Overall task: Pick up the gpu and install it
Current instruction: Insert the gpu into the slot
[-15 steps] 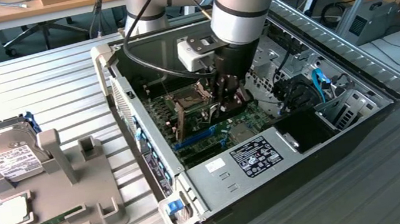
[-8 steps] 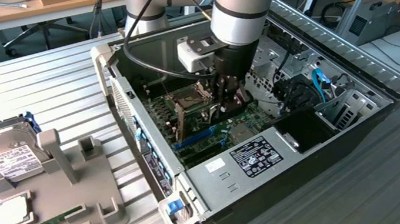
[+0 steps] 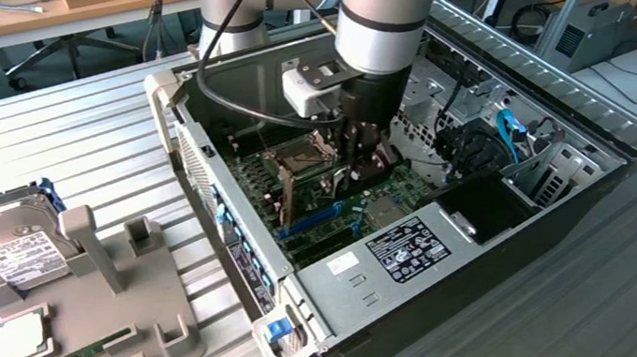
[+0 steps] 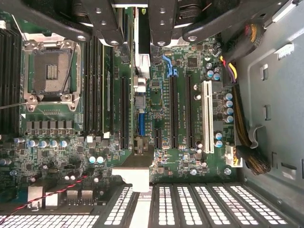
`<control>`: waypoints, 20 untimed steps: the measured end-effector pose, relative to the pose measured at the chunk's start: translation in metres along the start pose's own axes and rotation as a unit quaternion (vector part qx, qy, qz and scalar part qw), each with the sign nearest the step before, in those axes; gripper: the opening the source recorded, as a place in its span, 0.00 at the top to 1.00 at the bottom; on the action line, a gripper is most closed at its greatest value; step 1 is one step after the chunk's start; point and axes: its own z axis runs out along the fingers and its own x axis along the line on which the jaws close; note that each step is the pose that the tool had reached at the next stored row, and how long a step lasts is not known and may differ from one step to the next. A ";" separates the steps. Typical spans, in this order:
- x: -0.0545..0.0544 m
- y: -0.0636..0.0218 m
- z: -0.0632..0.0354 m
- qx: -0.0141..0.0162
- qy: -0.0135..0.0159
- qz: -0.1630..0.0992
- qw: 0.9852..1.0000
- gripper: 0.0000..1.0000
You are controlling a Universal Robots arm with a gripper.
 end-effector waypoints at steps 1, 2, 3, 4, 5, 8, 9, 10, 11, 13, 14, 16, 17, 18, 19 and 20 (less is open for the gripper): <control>0.000 0.0001 0.0002 0.000 0.000 0.000 1.000 0.74; 0.000 0.0001 0.0002 0.000 0.000 0.000 1.000 0.74; 0.000 0.0001 0.0003 0.000 0.000 0.000 1.000 0.74; 0.000 0.0001 0.0004 0.000 0.000 0.000 1.000 0.74; 0.000 0.0005 0.0004 0.000 0.000 0.000 1.000 0.74; 0.000 0.0045 0.0005 0.000 0.000 0.000 1.000 0.74; 0.000 0.0057 0.0006 0.000 0.000 0.000 1.000 0.74; 0.000 0.0065 0.0006 0.000 0.000 0.000 1.000 0.74; 0.000 0.0074 0.0005 0.000 0.000 0.000 1.000 0.74; 0.000 0.0093 0.0006 0.000 0.000 0.000 1.000 0.74; 0.000 0.0105 0.0007 0.000 0.000 0.000 1.000 0.74; 0.000 0.0130 0.0007 0.000 0.000 0.000 1.000 0.74; 0.000 0.0145 0.0009 0.000 0.000 0.000 1.000 0.74; 0.000 0.0161 0.0009 0.000 0.000 0.000 1.000 0.74; 0.000 0.0171 0.0010 0.000 0.000 0.000 1.000 0.74; 0.000 0.0183 0.0010 0.000 0.000 0.000 1.000 0.74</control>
